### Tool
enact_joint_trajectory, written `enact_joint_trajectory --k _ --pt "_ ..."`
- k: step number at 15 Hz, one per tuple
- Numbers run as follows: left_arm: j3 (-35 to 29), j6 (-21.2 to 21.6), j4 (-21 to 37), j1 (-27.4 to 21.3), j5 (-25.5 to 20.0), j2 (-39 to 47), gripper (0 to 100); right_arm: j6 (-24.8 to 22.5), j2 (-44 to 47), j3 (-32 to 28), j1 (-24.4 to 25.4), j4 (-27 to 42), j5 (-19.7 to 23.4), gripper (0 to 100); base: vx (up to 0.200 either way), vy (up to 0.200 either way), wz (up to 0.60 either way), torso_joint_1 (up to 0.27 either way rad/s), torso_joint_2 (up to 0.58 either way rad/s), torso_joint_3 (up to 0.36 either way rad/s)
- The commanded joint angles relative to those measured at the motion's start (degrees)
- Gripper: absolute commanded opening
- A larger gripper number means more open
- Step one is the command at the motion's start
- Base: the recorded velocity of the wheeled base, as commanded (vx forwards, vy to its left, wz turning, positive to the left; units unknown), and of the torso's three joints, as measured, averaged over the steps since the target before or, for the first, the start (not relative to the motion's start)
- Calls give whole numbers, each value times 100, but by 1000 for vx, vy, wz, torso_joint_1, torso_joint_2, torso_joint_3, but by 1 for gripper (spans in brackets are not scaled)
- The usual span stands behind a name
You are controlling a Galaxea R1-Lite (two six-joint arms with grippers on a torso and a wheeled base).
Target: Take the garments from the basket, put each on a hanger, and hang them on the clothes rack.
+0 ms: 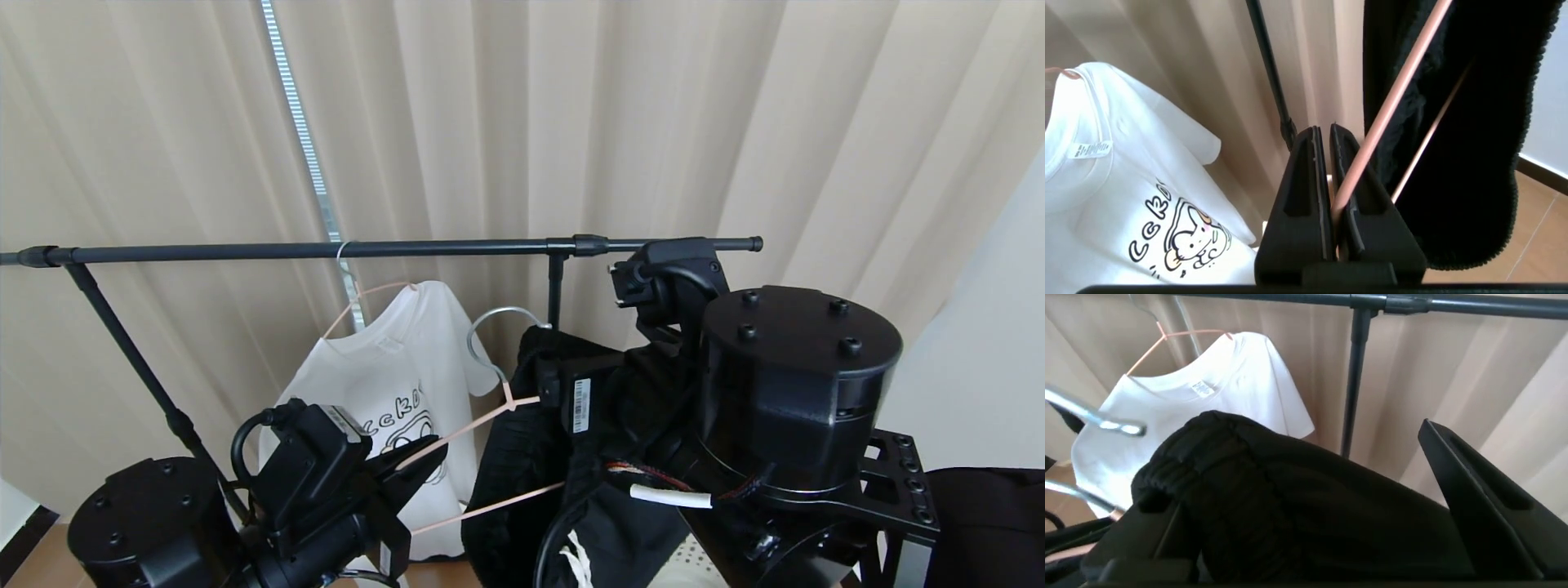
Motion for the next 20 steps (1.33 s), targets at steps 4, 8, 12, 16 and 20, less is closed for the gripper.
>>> enact_joint_trajectory --k 4,8,12,16,20 --pt "-13 -16 -3 14 3 1 0 1 16 56 169 56 -13 100 0 0 0 0 0 0" --pt "-57 -33 -3 49 3 9 0 -96 16 144 213 65 -22 100 0 0 0 0 0 0" --pt "-128 -130 -3 225 -6 27 0 -245 -11 276 213 48 -13 100 0 0 0 0 0 0" --pt "-145 -148 -3 304 3 141 0 -245 -46 294 213 48 -13 100 0 0 0 0 0 0" --pt "-189 -148 -3 392 3 185 0 -254 -72 294 213 56 -13 100 0 0 0 0 0 0"
